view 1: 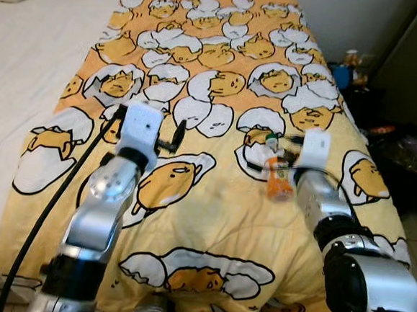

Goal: Clean up the room

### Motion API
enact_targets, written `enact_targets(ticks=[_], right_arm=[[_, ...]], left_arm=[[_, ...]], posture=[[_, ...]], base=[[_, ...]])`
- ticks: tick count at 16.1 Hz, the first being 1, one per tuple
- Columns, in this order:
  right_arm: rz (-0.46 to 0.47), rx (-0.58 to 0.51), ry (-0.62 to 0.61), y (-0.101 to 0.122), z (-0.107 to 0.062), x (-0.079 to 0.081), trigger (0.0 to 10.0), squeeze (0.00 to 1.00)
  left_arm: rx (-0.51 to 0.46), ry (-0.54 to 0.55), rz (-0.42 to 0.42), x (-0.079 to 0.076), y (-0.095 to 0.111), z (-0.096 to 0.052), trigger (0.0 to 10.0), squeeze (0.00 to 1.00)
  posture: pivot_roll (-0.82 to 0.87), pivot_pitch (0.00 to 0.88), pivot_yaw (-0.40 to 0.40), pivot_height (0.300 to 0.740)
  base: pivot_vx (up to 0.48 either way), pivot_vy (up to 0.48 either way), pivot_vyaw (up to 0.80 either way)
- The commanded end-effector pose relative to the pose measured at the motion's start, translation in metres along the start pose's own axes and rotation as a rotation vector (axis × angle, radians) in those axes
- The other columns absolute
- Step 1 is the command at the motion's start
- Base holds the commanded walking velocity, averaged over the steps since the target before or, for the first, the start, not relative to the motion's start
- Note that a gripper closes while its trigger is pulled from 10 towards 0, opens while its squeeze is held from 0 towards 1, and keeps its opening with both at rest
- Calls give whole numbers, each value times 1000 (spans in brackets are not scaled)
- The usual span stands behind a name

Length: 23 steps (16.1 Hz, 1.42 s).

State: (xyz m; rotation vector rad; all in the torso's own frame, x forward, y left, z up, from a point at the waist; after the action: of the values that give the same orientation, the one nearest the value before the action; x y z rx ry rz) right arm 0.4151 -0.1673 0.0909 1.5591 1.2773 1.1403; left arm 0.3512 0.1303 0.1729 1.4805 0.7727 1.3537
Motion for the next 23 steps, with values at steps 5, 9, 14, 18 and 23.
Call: enact_targets(ticks=[5,9,14,18,23], right_arm=[[68,44,-45,-58,-25,-10,10000,0],[102,125,-64,-74,-27,-26,10000,1000],[110,113,-63,-49,-15,-31,10000,1000],[72,121,0,-45,-12,-12,10000,1000],[59,149,26,-38,-7,-4,10000,1000]], left_arm=[[-1,-5,-13,-7,-8,12,10000,0],[-115,-173,-46,-42,9,7,10000,0],[-212,-455,-66,-94,25,-28,10000,0],[-177,-471,-57,-89,15,-34,10000,0],[-161,-534,-43,-97,12,-45,10000,0]], posture=[[166,0,-16,740],[172,0,-5,740],[217,0,-22,740],[239,0,-30,740],[251,0,-29,740]], base=[[0,0,0],[0,0,0],[0,0,0],[0,0,0],[0,0,0]])
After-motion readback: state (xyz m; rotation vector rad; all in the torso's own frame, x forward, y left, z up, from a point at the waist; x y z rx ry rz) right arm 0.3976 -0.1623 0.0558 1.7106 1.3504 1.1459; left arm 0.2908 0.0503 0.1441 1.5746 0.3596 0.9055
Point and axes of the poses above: a point about 5 cm out from each wrist's last joint towards the gripper, its own z axis pointing out of the wrist towards the gripper, its own y axis along the axis of the wrist's last joint, x = y × z, the point moved 4 cm from there along z, pointing out of the wrist towards the gripper, and after that the axes turned 8 degrees about z, right-handed, at the moved point
